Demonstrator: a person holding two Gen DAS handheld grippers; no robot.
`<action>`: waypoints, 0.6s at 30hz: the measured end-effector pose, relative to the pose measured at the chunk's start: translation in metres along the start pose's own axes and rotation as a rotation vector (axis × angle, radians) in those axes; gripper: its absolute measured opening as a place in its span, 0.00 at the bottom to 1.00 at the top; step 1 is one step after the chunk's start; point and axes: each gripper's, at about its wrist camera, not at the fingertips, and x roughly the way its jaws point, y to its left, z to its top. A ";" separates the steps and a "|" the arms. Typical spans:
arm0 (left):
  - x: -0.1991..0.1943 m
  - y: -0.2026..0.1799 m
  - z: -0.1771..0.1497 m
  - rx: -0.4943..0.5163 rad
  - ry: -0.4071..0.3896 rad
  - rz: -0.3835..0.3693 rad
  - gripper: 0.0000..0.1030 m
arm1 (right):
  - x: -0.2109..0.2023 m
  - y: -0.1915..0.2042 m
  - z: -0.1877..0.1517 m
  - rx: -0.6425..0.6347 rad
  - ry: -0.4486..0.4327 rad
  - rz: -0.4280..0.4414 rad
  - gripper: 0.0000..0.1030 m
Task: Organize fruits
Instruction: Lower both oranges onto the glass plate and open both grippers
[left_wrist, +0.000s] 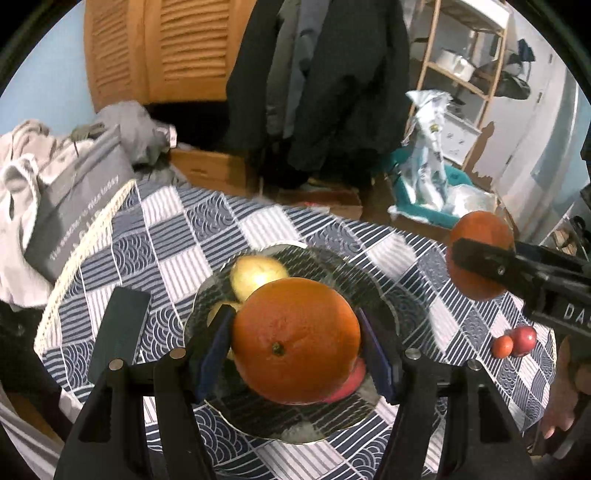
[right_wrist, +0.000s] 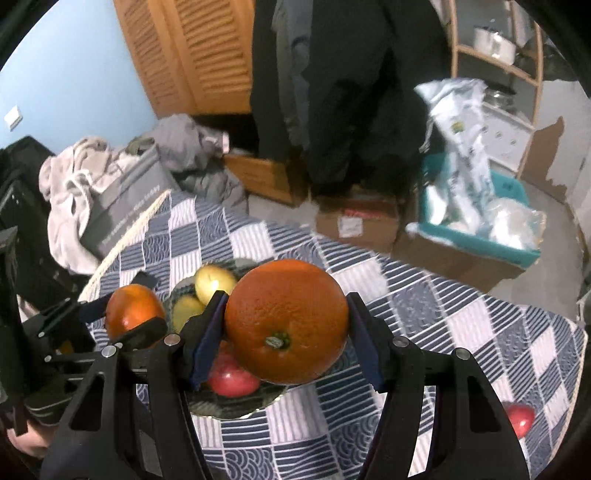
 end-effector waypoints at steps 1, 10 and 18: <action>0.004 0.003 -0.001 -0.009 0.011 0.000 0.66 | 0.006 0.002 -0.002 -0.001 0.014 0.003 0.62; 0.033 0.014 -0.019 -0.011 0.091 0.040 0.66 | 0.062 0.010 -0.019 -0.001 0.143 0.015 0.62; 0.054 0.014 -0.034 0.013 0.158 0.059 0.66 | 0.087 0.010 -0.032 0.043 0.230 0.061 0.62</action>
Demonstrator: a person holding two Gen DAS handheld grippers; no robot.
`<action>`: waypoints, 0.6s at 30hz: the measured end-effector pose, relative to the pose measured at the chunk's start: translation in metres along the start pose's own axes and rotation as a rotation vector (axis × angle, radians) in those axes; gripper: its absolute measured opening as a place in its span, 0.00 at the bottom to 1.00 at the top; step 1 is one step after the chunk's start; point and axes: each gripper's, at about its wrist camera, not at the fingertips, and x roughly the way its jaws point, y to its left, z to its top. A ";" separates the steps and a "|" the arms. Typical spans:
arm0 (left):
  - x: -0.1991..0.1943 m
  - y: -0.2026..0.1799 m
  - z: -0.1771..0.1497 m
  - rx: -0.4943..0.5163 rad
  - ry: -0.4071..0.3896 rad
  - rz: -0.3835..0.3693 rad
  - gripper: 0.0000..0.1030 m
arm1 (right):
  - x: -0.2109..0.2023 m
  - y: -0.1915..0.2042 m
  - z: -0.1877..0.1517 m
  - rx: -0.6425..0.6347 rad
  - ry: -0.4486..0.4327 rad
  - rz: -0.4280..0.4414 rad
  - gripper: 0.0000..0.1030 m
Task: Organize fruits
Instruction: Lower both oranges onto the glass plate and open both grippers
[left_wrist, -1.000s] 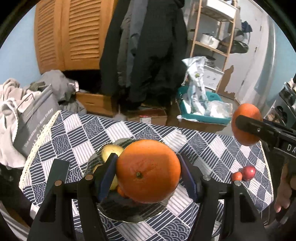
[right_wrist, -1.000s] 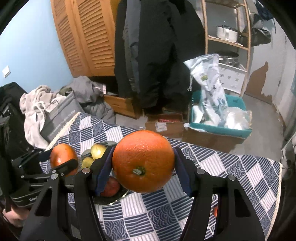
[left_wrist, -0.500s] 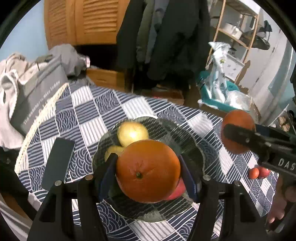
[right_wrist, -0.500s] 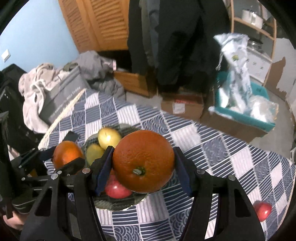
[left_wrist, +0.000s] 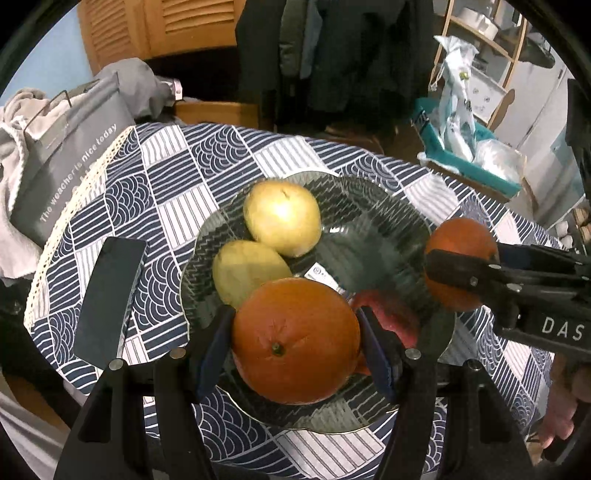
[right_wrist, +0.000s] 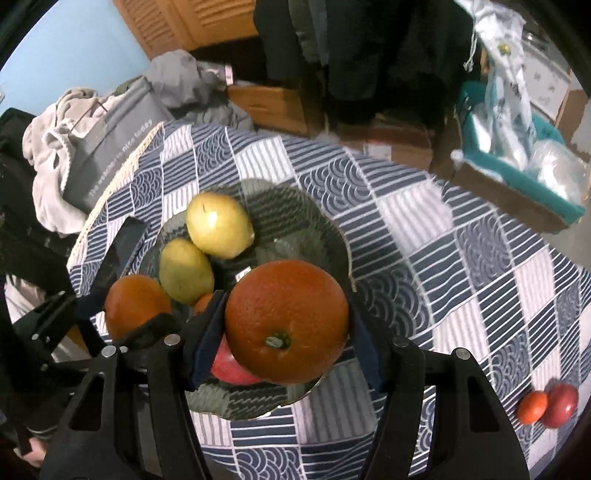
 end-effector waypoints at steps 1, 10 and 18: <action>0.001 0.001 -0.001 -0.002 0.004 -0.002 0.66 | 0.003 0.001 -0.001 0.002 0.005 0.002 0.62; 0.012 -0.006 -0.006 0.004 0.045 -0.029 0.66 | 0.018 0.003 -0.007 0.027 0.057 0.044 0.62; 0.019 -0.004 -0.010 -0.017 0.073 -0.033 0.67 | 0.025 0.002 -0.007 0.051 0.087 0.076 0.63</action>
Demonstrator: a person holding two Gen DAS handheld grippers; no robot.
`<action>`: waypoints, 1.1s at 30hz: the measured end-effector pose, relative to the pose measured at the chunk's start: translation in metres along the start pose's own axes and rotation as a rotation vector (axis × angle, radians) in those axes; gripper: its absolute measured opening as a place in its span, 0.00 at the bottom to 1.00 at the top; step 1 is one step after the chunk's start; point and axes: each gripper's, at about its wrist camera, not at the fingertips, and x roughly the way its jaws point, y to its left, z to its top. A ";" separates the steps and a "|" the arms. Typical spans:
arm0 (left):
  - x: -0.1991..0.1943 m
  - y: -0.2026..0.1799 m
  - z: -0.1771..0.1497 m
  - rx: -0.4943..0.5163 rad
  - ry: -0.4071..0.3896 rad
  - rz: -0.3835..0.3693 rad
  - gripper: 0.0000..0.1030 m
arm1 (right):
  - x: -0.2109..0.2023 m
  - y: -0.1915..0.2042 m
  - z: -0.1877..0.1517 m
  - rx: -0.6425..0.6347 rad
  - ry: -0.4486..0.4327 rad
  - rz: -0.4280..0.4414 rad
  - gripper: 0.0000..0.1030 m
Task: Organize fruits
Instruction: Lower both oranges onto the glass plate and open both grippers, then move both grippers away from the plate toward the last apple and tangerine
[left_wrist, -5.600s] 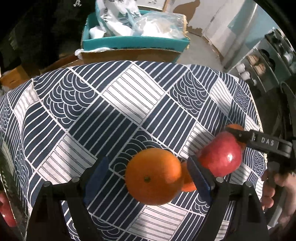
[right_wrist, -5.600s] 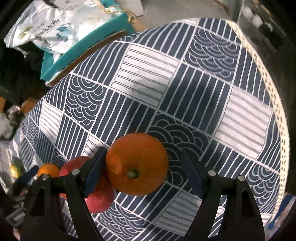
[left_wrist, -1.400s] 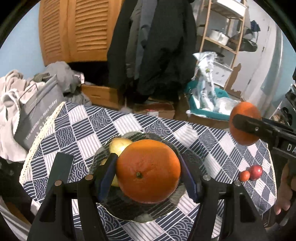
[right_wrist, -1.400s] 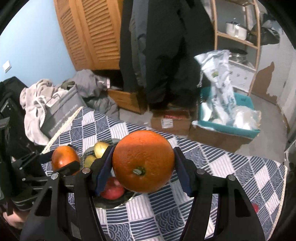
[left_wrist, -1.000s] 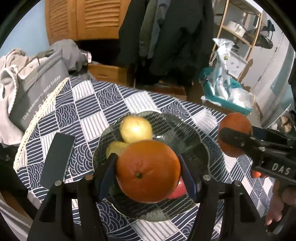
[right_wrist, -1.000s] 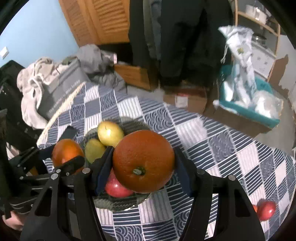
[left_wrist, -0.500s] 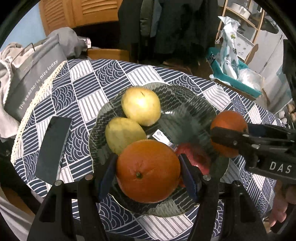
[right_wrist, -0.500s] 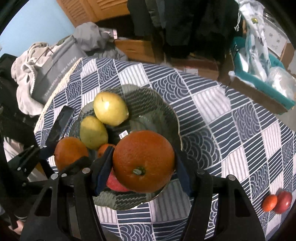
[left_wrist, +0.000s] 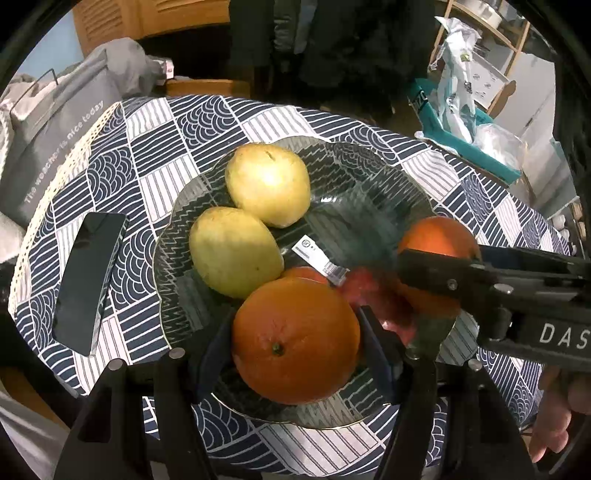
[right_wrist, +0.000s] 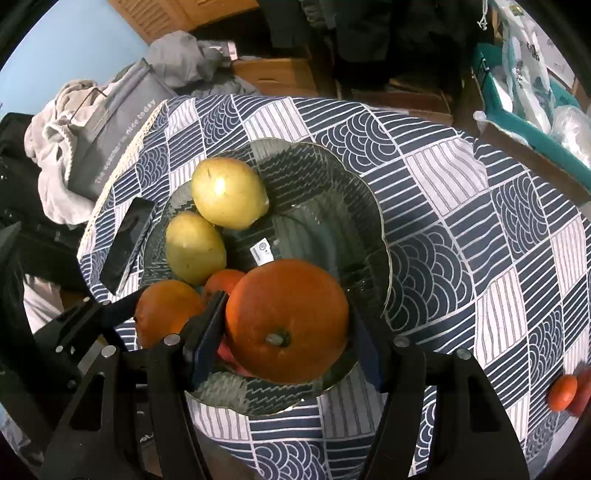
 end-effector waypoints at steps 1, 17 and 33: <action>0.001 0.001 0.000 -0.006 0.002 -0.003 0.67 | 0.001 0.000 0.000 0.000 0.004 -0.002 0.64; -0.032 -0.005 0.008 0.017 -0.102 0.013 0.79 | -0.035 -0.003 0.003 -0.013 -0.096 -0.049 0.66; -0.085 -0.030 0.013 0.040 -0.228 -0.041 0.79 | -0.126 0.005 -0.017 -0.122 -0.350 -0.293 0.66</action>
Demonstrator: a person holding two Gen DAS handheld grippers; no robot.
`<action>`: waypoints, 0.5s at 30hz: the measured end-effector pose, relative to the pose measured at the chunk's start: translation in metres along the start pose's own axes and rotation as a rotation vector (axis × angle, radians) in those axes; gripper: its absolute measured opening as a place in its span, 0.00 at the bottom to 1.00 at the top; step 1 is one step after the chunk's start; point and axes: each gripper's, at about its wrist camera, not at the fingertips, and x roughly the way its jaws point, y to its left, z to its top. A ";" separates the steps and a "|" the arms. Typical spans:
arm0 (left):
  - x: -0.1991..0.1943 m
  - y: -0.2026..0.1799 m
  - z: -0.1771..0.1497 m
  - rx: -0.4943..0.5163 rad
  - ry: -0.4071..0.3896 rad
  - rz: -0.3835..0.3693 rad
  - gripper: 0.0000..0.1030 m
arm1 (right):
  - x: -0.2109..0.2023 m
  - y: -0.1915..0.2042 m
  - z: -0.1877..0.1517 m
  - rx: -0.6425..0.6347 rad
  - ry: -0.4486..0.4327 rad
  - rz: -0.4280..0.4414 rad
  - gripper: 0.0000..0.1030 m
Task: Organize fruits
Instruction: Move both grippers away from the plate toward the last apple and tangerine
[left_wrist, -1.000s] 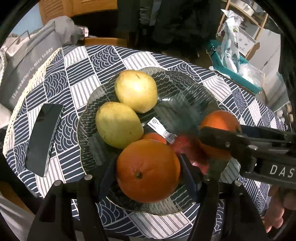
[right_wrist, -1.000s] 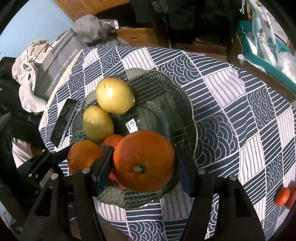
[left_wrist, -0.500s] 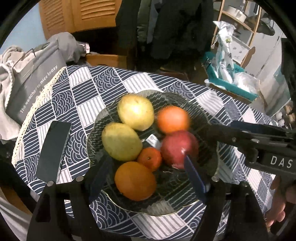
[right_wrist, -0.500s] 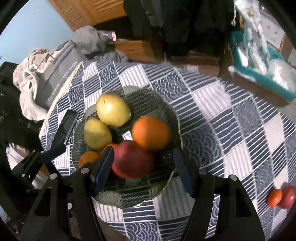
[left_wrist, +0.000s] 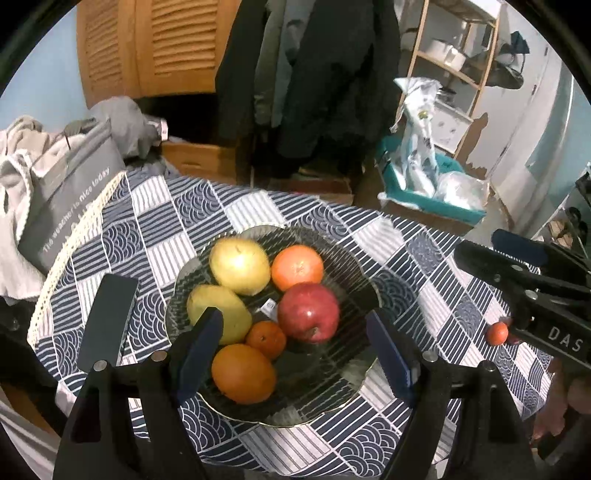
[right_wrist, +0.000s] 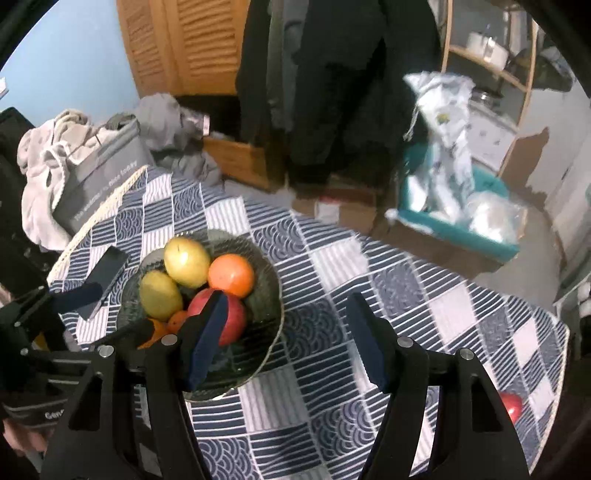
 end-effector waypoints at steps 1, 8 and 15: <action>-0.003 -0.003 0.001 0.005 -0.010 -0.002 0.79 | -0.006 -0.001 0.000 -0.004 -0.013 -0.010 0.66; -0.022 -0.021 0.004 0.044 -0.055 -0.024 0.79 | -0.041 -0.012 -0.006 -0.026 -0.082 -0.078 0.66; -0.045 -0.047 0.006 0.107 -0.122 -0.035 0.79 | -0.070 -0.030 -0.013 -0.023 -0.129 -0.113 0.66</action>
